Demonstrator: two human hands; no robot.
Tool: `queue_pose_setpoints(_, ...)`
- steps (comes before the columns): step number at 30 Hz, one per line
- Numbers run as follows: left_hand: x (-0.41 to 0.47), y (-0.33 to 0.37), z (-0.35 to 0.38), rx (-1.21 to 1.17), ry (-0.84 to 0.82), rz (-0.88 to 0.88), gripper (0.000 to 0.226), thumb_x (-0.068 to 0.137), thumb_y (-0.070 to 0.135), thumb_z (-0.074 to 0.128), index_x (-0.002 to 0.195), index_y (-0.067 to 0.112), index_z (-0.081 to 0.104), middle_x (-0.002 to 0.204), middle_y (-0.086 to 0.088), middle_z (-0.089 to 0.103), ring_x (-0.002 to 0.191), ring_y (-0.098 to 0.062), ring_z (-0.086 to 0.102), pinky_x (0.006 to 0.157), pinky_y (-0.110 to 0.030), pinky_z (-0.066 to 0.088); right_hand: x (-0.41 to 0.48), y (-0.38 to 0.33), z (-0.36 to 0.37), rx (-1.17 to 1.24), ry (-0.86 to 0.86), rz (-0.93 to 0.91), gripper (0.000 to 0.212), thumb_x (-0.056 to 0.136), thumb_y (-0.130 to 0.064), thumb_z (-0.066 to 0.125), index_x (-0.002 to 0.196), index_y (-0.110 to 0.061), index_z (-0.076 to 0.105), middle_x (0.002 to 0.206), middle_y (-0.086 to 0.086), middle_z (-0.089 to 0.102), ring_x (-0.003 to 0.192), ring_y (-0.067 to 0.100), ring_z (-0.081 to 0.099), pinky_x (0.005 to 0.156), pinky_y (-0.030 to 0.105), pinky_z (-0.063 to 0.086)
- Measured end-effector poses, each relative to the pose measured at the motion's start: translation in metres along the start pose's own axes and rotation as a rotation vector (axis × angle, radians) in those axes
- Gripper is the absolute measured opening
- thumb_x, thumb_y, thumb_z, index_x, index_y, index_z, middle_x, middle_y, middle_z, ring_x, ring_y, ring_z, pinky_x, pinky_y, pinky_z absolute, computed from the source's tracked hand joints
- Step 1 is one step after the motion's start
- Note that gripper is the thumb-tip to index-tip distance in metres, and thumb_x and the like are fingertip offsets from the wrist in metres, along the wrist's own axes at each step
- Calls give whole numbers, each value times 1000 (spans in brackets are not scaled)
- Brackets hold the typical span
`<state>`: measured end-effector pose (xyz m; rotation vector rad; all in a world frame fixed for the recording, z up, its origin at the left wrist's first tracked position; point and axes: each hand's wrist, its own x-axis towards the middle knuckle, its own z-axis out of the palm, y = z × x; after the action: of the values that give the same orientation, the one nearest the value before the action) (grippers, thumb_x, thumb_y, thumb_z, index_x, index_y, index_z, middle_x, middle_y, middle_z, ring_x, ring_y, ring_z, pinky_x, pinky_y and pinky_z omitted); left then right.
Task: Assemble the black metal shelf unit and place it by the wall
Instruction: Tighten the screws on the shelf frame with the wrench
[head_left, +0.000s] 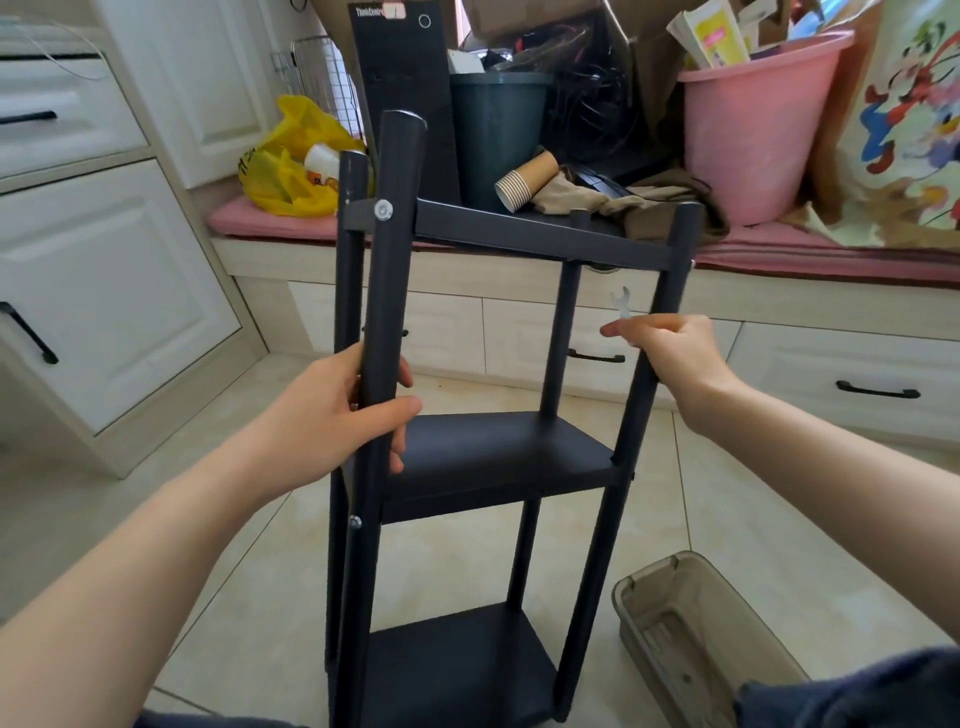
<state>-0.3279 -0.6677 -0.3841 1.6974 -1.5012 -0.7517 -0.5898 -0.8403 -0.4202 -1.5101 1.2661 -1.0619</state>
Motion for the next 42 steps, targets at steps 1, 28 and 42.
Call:
queue_pose_setpoints(1, 1, -1, 0, 6, 7, 5, 12, 97, 15, 63, 105, 14, 53, 71, -12, 70, 65, -30, 73, 64, -29, 60, 0, -1, 0, 0, 24, -13, 18, 96, -24, 58, 92, -22, 76, 109, -9, 64, 119, 18, 53, 99, 36, 43)
queue_pose_setpoints(28, 41, -58, -12, 94, 385, -171, 16, 101, 19, 59, 111, 14, 48, 100, -3, 64, 83, -21, 72, 76, -39, 59, -64, -58, 15, -76, 49, -504, 15, 90, -14, 67, 81, -14, 79, 87, -5, 54, 80, 2, 53, 73, 8, 38)
queue_pose_setpoints(42, 58, -70, -6, 288, 448, -198, 25, 95, 18, 68, 113, 7, 55, 95, -2, 60, 89, -26, 59, 76, -37, 50, -84, -63, 30, -55, -50, -693, 18, 89, -20, 64, 78, -18, 79, 83, -12, 50, 91, 9, 49, 82, 10, 37)
